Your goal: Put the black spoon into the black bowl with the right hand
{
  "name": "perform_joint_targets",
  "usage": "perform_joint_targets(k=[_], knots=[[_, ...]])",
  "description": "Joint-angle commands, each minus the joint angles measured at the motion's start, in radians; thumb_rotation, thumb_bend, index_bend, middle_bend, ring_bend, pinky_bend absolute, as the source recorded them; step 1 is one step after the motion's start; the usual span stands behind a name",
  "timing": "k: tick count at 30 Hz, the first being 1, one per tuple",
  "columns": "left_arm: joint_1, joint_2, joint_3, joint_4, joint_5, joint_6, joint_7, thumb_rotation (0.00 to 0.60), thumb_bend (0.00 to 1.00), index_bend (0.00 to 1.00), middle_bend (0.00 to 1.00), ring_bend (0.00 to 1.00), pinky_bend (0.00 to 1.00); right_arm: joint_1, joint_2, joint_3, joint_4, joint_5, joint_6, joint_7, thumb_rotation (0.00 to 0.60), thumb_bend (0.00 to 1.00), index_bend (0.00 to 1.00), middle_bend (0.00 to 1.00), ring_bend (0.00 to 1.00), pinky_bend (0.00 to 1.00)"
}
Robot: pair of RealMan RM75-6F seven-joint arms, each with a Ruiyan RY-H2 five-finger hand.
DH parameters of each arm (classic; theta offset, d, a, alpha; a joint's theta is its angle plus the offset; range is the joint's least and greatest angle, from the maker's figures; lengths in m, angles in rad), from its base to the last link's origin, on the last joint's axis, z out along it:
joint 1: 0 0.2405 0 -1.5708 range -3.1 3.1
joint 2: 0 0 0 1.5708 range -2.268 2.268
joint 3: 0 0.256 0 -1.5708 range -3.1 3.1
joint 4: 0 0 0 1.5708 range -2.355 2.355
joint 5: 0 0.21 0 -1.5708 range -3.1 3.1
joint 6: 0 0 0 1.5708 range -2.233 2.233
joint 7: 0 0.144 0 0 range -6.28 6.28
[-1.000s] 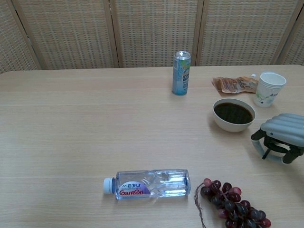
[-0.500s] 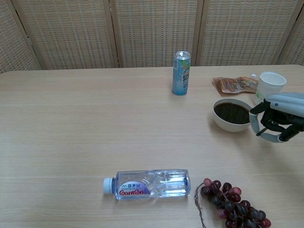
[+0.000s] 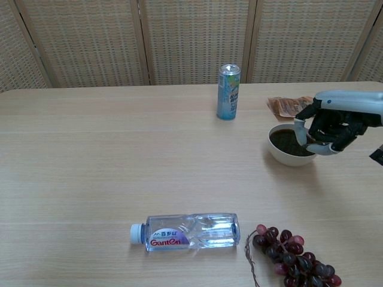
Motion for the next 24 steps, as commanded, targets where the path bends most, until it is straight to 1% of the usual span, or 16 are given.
perform_joint_targets(k=[1,7,11,13,18,24], knots=[[0.001,-0.001,0.001,0.004,-0.002,0.000,-0.004,0.600,0.03,0.00,0.00,0.00,0.00,0.018,-0.001,0.017,0.001,0.019,-0.023,0.013,0.600,0.82,0.78,0.94,0.96,1.00],[0.002,-0.006,0.002,0.015,-0.005,-0.005,-0.014,0.600,0.04,0.00,0.00,0.00,0.00,0.062,-0.015,0.056,0.021,0.083,-0.107,0.078,0.600,0.82,0.78,0.94,0.96,1.00],[0.003,-0.009,0.002,0.021,-0.005,-0.005,-0.017,0.600,0.03,0.00,0.00,0.00,0.00,0.093,-0.044,0.072,0.062,0.109,-0.155,0.096,0.600,0.82,0.78,0.94,0.96,1.00],[0.004,-0.009,0.002,0.023,-0.009,-0.005,-0.020,0.600,0.04,0.00,0.00,0.00,0.00,0.110,-0.065,0.088,0.089,0.138,-0.191,0.128,0.600,0.82,0.78,0.94,0.96,1.00],[0.007,-0.009,0.004,0.026,-0.012,-0.007,-0.023,0.600,0.04,0.00,0.00,0.00,0.00,0.130,-0.097,0.101,0.139,0.163,-0.233,0.161,0.600,0.82,0.78,0.94,0.96,1.00],[0.009,-0.008,0.005,0.027,-0.014,-0.007,-0.024,0.600,0.03,0.00,0.00,0.00,0.00,0.144,-0.132,0.103,0.190,0.173,-0.263,0.176,0.600,0.82,0.78,0.94,0.96,1.00]])
